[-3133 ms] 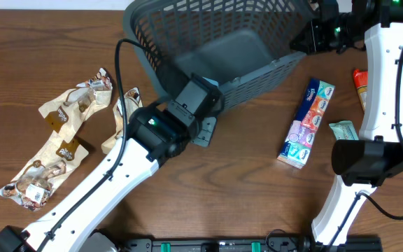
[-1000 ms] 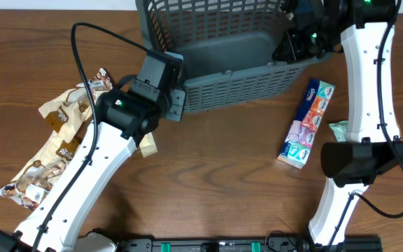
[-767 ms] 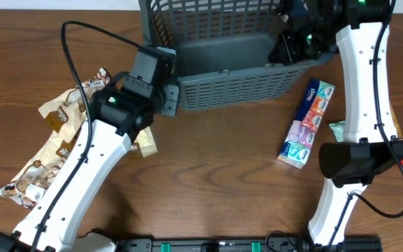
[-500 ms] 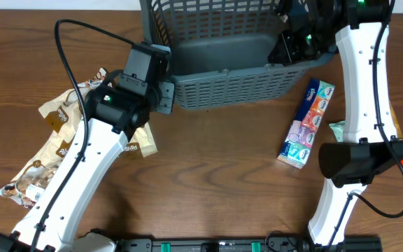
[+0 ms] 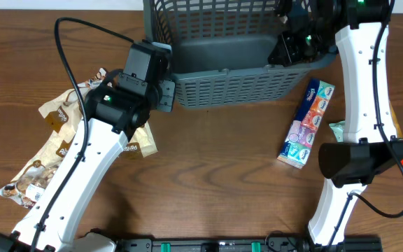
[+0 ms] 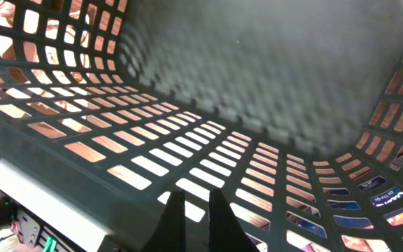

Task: Pack container

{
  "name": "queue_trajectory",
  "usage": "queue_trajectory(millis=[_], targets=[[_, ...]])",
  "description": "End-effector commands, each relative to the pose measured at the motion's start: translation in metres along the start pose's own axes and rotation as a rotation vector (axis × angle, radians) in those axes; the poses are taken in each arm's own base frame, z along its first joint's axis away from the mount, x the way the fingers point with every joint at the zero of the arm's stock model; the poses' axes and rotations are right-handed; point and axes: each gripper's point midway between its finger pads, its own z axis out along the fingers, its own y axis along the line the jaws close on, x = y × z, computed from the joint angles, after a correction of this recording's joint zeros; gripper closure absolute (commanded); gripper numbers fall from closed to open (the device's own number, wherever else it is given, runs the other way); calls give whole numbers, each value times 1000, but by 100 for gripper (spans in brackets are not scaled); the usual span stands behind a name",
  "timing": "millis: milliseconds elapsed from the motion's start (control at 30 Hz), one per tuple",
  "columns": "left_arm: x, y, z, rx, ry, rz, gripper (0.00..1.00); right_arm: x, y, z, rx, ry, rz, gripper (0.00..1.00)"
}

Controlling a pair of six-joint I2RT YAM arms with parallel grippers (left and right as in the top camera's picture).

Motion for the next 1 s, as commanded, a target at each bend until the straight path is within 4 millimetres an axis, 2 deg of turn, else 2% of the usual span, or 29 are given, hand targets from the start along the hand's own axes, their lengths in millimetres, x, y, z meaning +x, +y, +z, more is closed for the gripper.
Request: queue_trajectory(millis=[0, 333, 733, 967], targets=[[-9, 2, -4, -4, -29, 17, 94, 4, 12, 9, -14, 36, -26, 99], [-15, 1, -4, -1, -54, 15, 94, 8, 21, 12, -23, 57, -38, 99], [-16, 1, -4, -1, -60, 17, 94, 8, 16, 12, 13, 64, -33, 99], [-17, 2, -4, -5, -61, 23, 94, 2, 15, 7, 31, 29, -41, 99]])
